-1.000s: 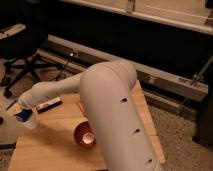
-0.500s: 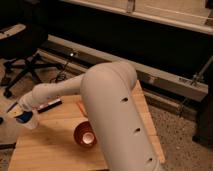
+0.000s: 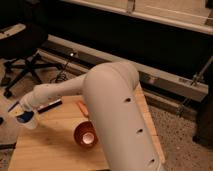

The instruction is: Place the white sponge in the ceramic cup

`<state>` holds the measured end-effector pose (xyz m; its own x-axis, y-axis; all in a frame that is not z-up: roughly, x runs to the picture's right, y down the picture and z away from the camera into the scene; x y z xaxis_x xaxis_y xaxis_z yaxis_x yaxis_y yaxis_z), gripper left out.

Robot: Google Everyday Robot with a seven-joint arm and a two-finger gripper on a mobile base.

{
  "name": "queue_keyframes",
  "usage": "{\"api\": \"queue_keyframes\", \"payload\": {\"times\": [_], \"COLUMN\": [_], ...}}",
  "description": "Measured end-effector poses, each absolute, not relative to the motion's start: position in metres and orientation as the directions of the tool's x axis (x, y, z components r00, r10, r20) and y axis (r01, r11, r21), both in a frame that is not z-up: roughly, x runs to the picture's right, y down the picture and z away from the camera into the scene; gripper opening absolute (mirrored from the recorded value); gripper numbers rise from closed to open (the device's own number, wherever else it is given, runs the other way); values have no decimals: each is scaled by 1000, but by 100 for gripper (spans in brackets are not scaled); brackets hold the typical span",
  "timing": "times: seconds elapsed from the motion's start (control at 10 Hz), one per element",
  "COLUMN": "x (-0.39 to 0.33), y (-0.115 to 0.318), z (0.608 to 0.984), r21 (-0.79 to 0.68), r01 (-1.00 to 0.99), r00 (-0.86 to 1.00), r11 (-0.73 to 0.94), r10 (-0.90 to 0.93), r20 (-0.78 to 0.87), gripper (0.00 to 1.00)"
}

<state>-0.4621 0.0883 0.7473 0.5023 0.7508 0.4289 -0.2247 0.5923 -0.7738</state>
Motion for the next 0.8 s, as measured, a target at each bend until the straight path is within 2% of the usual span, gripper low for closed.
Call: {"api": "queue_keyframes", "payload": {"times": [0.1,0.8], "x": [-460,-468], "y": [87,91], "z": [748,745], "r21": [-772,-773], "r01": [-231,-237], "r00": [502,512], "r11": [592,588], "r10": [752,752], "r20": [426,415], "gripper": [79,80]}}
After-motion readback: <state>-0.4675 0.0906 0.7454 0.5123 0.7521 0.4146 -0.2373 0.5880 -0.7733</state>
